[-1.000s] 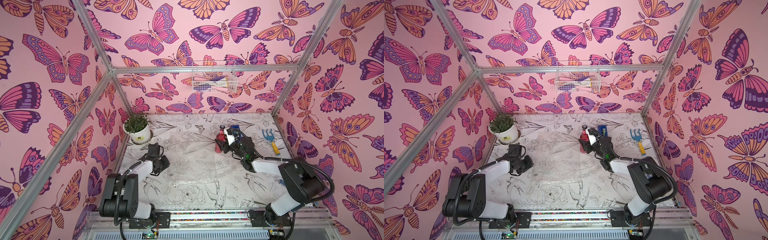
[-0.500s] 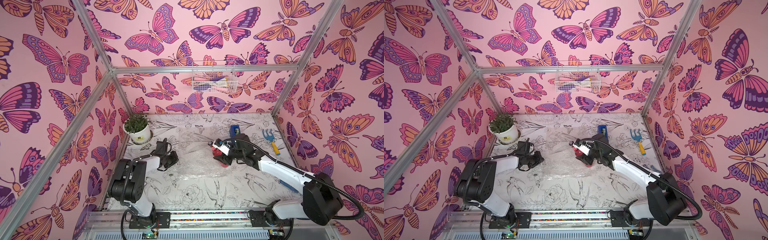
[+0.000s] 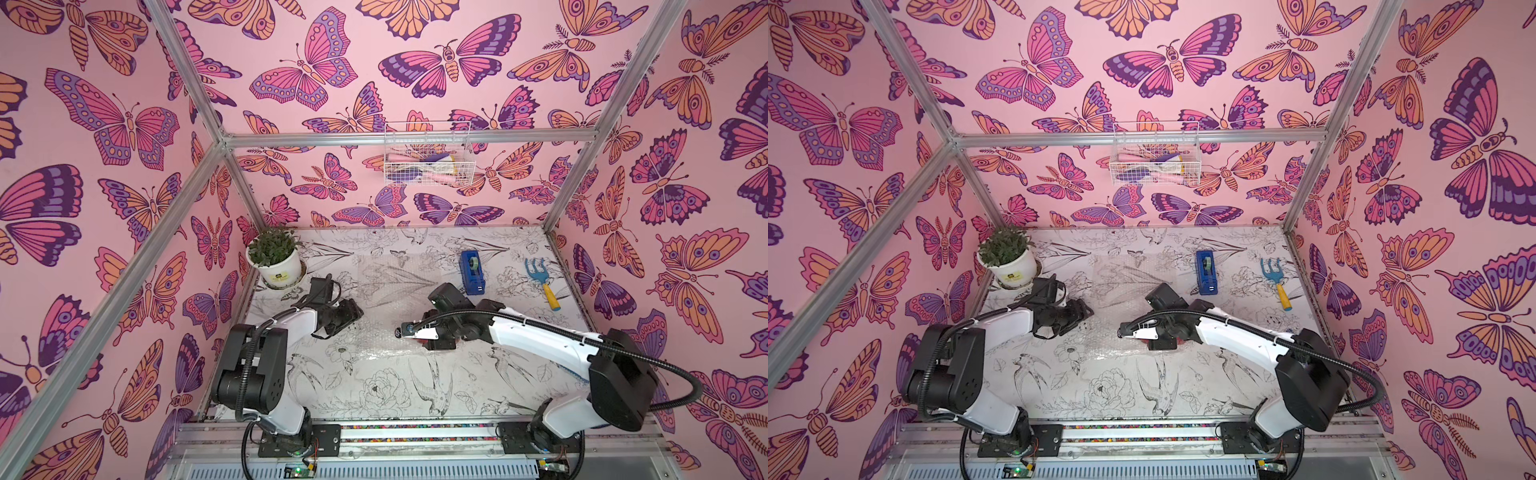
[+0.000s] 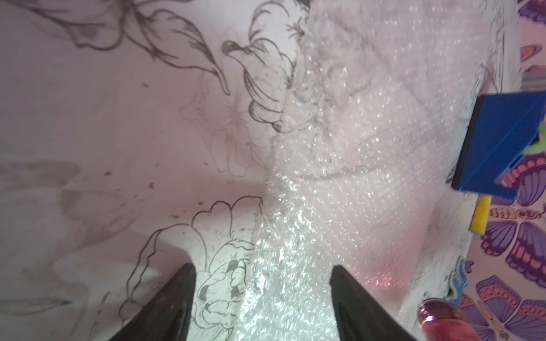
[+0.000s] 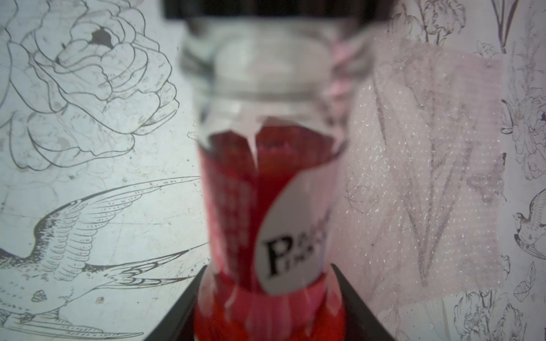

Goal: Wrap wine bottles in bubble wrap
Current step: Adjust the bubble wrap at the center of the board, then place the wine bottle on the bubble wrap.

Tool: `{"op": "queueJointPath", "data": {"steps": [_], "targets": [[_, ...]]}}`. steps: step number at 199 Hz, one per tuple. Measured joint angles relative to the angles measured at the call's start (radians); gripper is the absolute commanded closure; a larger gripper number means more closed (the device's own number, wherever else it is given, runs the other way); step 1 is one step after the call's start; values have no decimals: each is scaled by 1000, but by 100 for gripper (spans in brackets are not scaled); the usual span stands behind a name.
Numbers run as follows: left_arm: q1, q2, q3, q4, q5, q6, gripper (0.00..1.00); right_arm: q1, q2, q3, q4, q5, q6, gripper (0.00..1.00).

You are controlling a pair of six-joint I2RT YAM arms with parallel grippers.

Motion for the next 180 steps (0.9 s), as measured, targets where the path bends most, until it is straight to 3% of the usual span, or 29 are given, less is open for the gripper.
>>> {"op": "queueJointPath", "data": {"steps": [47,126,152,180], "targets": [[33,-43,1,-98,-37,18,8,63,168,163,-93,94,-20,100],[53,-61,1,-138,-58,43,4,92,307,277,-206,132,19,100],[65,-70,1,-153,-64,56,0,92,364,329,-224,139,56,90],[72,-72,4,-166,-66,65,0,92,412,370,-245,135,75,73]]}}
